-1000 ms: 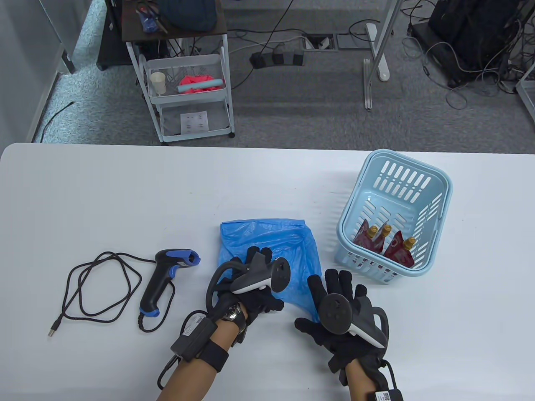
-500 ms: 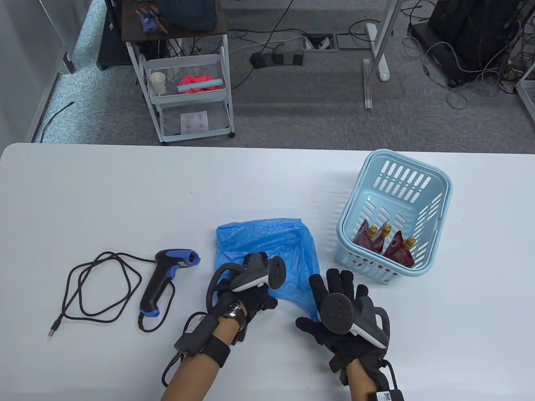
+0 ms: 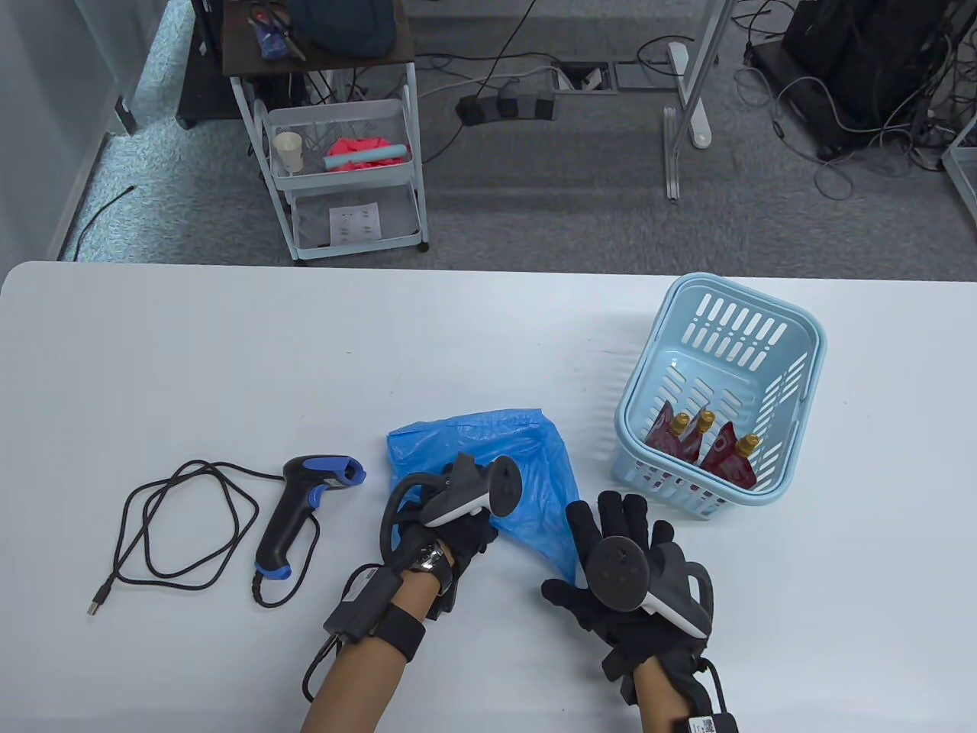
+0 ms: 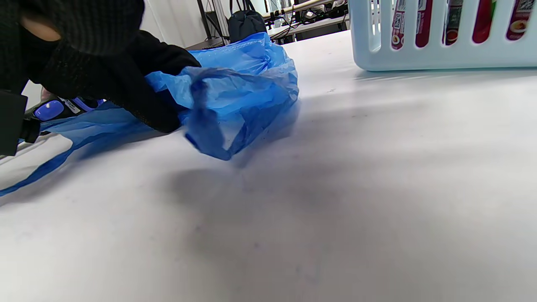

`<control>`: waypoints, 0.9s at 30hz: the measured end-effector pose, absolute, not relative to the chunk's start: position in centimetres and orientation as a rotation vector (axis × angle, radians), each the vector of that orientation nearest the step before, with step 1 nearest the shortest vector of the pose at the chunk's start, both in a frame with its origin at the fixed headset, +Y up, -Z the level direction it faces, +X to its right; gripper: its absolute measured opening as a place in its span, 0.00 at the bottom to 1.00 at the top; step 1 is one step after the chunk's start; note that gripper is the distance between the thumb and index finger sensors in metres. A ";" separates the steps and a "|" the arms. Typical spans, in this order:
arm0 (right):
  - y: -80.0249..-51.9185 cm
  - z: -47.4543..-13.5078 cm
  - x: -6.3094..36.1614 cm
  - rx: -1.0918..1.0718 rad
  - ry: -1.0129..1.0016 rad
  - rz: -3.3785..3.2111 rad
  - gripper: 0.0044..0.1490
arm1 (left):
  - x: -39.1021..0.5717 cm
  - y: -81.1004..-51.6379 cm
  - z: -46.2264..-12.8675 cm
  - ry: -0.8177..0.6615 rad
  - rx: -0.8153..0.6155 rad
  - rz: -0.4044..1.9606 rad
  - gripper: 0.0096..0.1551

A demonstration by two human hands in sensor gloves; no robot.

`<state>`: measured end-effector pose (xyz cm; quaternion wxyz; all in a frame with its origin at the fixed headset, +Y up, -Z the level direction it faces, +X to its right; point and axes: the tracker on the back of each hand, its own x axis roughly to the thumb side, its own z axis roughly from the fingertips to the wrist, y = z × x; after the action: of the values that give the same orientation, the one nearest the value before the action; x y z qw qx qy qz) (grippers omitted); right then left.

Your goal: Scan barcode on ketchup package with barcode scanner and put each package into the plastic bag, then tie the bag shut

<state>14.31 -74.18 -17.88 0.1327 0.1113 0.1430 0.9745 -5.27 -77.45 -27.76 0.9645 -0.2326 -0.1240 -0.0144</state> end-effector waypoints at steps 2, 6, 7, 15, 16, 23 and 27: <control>-74.2 -17.9 14.3 0.322 0.413 2.827 0.62 | -5.2 -77.3 -27.9 -0.248 -0.452 -0.045 0.32; -74.1 -17.9 14.4 0.320 0.412 2.827 0.62 | -5.2 -77.2 -28.1 -0.240 -0.410 -0.058 0.25; -74.1 -17.9 14.4 0.318 0.413 2.826 0.62 | -5.3 -77.2 -28.2 -0.236 -0.403 -0.062 0.23; -74.1 -17.9 14.5 0.312 0.410 2.827 0.61 | -6.1 -76.9 -28.8 -0.216 -0.385 -0.051 0.20; -74.1 -17.9 14.5 0.312 0.409 2.827 0.62 | -6.3 -76.7 -28.8 -0.216 -0.374 -0.040 0.20; -74.0 -17.9 14.5 0.310 0.413 2.831 0.61 | -7.6 -74.9 -28.7 -0.225 -0.310 -0.018 0.20; -74.0 -17.9 14.6 0.307 0.407 2.830 0.62 | -8.2 -73.4 -28.4 -0.236 -0.259 -0.021 0.20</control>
<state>14.58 -74.00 -17.88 0.1326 0.1059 0.1402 0.9755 -8.16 -73.36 -28.37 0.9846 -0.1287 -0.1176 -0.0102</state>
